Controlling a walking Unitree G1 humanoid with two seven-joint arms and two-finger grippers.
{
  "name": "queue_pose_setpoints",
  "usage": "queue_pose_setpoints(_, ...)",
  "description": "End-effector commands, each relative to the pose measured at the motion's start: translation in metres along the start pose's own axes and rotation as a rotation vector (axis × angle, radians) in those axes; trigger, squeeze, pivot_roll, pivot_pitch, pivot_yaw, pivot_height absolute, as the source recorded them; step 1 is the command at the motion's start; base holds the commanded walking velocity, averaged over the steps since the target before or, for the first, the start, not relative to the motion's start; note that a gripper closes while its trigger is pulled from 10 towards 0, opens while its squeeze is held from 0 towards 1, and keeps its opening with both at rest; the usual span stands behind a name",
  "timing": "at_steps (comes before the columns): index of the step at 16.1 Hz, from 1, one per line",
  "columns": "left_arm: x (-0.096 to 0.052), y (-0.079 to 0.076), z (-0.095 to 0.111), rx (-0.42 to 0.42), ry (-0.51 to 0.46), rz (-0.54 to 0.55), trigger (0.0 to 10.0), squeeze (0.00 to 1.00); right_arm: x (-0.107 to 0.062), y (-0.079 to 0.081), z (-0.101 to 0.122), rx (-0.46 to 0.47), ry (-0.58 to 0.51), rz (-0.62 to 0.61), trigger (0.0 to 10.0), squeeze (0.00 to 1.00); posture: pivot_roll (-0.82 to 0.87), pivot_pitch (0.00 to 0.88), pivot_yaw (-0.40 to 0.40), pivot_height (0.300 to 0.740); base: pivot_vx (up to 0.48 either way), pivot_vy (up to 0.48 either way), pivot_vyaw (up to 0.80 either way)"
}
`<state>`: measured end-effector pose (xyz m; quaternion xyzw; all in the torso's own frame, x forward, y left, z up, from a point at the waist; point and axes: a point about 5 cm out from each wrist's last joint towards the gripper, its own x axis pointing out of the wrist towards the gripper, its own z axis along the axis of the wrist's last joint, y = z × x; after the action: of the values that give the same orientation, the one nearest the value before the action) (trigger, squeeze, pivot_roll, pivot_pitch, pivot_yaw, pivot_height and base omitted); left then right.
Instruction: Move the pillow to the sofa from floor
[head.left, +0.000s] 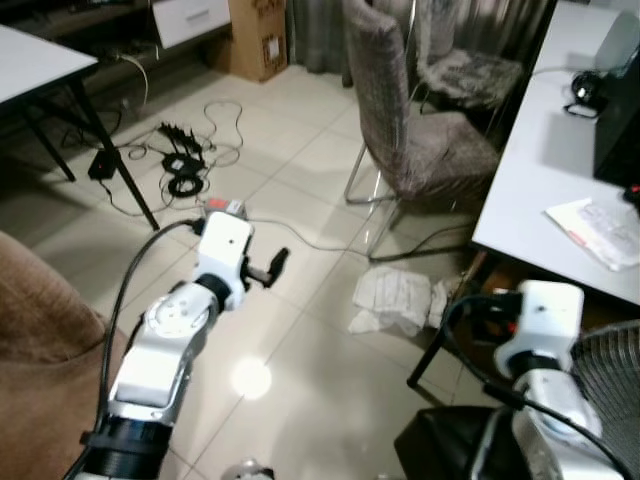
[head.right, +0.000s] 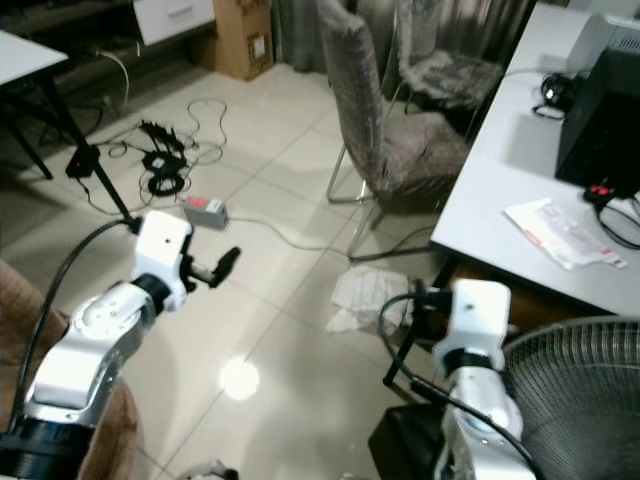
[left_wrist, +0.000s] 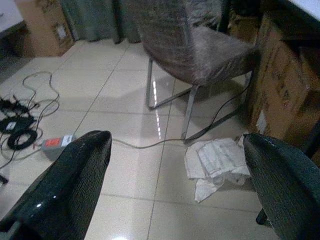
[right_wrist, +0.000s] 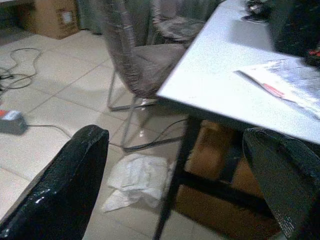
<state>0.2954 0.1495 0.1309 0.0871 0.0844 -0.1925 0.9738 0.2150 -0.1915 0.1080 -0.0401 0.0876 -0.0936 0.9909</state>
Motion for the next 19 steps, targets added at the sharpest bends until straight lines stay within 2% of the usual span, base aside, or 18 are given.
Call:
queue_pose_setpoints(1, 0.0, 0.003, -0.003, 0.003, 0.018, 0.002, 10.0, 0.0, 0.0, 0.003, 0.0, 0.004, -0.003, 0.003, 10.0, 0.0, 0.01, 0.039, -0.004, 0.74, 0.0, -0.48, 0.0)
queue_pose_setpoints(2, 0.0, 0.002, -0.006, -0.048, 0.041, -0.019, 10.0, 0.0, 0.0, 0.003, 0.0, -0.002, -0.003, 0.006, 10.0, 0.0, 0.01, 0.04, -0.004, 0.74, 0.0, 0.0, 0.0)
queue_pose_setpoints(4, -0.001, 0.003, -0.013, -0.011, 0.067, -0.005, 10.0, 0.0, 0.001, 0.003, 0.001, -0.005, -0.003, 0.015, 10.0, 0.0, 0.01, 0.043, -0.005, 0.74, 0.0, 0.48, 0.0)
queue_pose_setpoints(5, -0.001, 0.004, -0.015, -0.022, 0.064, 0.013, 10.0, 0.0, 0.001, 0.003, 0.001, -0.001, -0.008, 0.021, 10.0, 0.0, 0.01, 0.041, -0.005, 0.74, 0.0, 0.48, 0.0)
queue_pose_setpoints(6, -0.001, 0.005, -0.016, -0.015, 0.066, 0.022, 10.0, 0.0, 0.0, 0.004, 0.002, -0.043, -0.018, 0.052, 10.0, 0.0, 0.01, 0.042, -0.005, 0.74, 0.0, 0.0, 0.0)
queue_pose_setpoints(7, -0.001, 0.006, -0.017, -0.015, 0.068, 0.016, 10.0, 0.0, -0.001, 0.005, -0.002, -0.006, 0.003, 0.072, 10.0, 0.0, 0.01, 0.043, -0.006, 0.74, 0.0, 0.0, 0.0)
queue_pose_setpoints(9, -0.001, 0.006, -0.019, -0.055, 0.071, 0.013, 10.0, 0.0, -0.002, 0.006, 0.003, -0.033, -0.02, 0.087, 10.0, 0.0, 0.01, 0.045, -0.006, 0.74, 0.0, 0.0, 0.8)
queue_pose_setpoints(10, -0.002, 0.007, -0.023, -0.114, 0.103, 0.012, 10.0, 0.0, -0.002, 0.006, 0.003, -0.033, -0.023, 0.099, 10.0, 0.0, 0.01, 0.044, -0.004, 0.74, 0.0, 0.0, 0.8)
queue_pose_setpoints(11, -0.002, 0.01, -0.025, -0.108, 0.112, 0.027, 10.0, 0.0, -0.003, 0.007, 0.004, -0.024, -0.028, 0.116, 10.0, 0.0, 0.0, 0.041, 0.004, 0.74, 0.0, 0.0, 0.8)
queue_pose_setpoints(12, -0.002, 0.016, -0.025, -0.023, 0.107, 0.064, 10.0, 0.0, -0.003, 0.007, 0.005, -0.021, -0.03, 0.119, 10.0, 0.0, 0.0, 0.037, 0.007, 0.74, 0.0, 0.0, 0.8)
queue_pose_setpoints(13, -0.001, 0.02, -0.027, 0.008, 0.102, 0.087, 10.0, 0.0, -0.004, 0.006, 0.004, -0.02, -0.031, 0.111, 10.0, 0.0, 0.0, 0.033, 0.013, 0.74, 0.0, 0.0, 0.8)
queue_pose_setpoints(14, -0.001, 0.024, -0.029, 0.008, 0.078, 0.114, 10.0, 0.0, -0.006, 0.005, 0.004, -0.021, -0.029, 0.096, 10.0, 0.0, -0.01, 0.028, 0.015, 0.74, 0.0, 0.0, 0.8)
queue_pose_setpoints(16, -0.003, 0.023, -0.031, -0.003, 0.091, 0.112, 10.0, 0.0, -0.005, 0.006, 0.004, -0.018, -0.031, 0.09, 10.0, 0.0, 0.0, 0.02, -0.001, 0.74, 0.0, 0.0, 0.8)
queue_pose_setpoints(19, -0.004, 0.02, -0.023, -0.009, 0.052, 0.115, 10.0, 0.0, 0.001, -0.001, 0.001, 0.023, -0.027, 0.017, 10.0, 0.0, 0.01, 0.008, -0.005, 0.74, 0.0, 0.0, 0.8)
